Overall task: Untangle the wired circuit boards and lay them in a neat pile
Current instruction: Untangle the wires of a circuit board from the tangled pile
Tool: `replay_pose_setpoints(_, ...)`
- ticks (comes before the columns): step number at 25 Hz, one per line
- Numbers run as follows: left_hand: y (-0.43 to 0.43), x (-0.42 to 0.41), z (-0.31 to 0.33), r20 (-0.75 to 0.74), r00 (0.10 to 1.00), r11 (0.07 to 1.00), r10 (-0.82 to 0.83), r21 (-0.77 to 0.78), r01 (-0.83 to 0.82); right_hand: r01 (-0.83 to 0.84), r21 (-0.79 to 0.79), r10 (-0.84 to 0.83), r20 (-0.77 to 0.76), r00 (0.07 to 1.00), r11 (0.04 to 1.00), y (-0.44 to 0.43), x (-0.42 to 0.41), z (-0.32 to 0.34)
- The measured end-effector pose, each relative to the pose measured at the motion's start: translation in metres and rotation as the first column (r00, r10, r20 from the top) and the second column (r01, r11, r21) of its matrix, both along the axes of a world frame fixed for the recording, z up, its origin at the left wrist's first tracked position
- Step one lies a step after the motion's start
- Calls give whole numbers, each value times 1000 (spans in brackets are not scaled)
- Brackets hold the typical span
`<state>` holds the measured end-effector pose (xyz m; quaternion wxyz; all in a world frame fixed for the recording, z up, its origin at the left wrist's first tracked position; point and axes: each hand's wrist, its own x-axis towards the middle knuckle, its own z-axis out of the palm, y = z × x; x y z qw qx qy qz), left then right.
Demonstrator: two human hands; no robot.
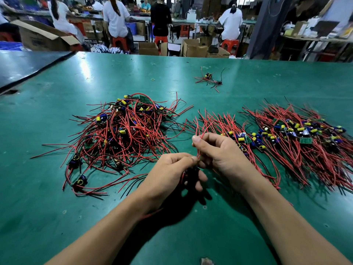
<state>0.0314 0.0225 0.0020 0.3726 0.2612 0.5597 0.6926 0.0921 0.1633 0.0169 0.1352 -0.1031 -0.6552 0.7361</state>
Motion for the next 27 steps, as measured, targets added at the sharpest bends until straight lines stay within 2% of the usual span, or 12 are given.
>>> replay_pose_setpoints(4,0,1,0,-15,1000,1000,24,0,-24,-268,5,266,120,957,963,3,6,2)
replay_pose_setpoints(8,-1,1,1,44,998,998,-45,48,43,-315,-67,321,105,941,947,6,8,1)
replay_pose_setpoints(11,-2,-3,-1,98,993,994,-66,96,56,-237,-94,242,47,969,967,5,5,-5)
replay_pose_setpoints(16,-1,-6,-2,99,993,996,-59,75,52,-20,139,28,-50,998,990,6,-2,-12)
replay_pose_setpoints(22,0,-3,-4,40,997,996,-71,49,69,279,377,-240,-150,959,883,4,-6,-17)
replay_pose_setpoints(25,1,-1,-2,24,997,997,-79,25,78,340,373,-309,-142,940,863,3,-7,-15)
replay_pose_setpoints(27,2,0,0,12,999,999,-42,-7,42,277,232,-268,-70,961,933,1,-6,-15)
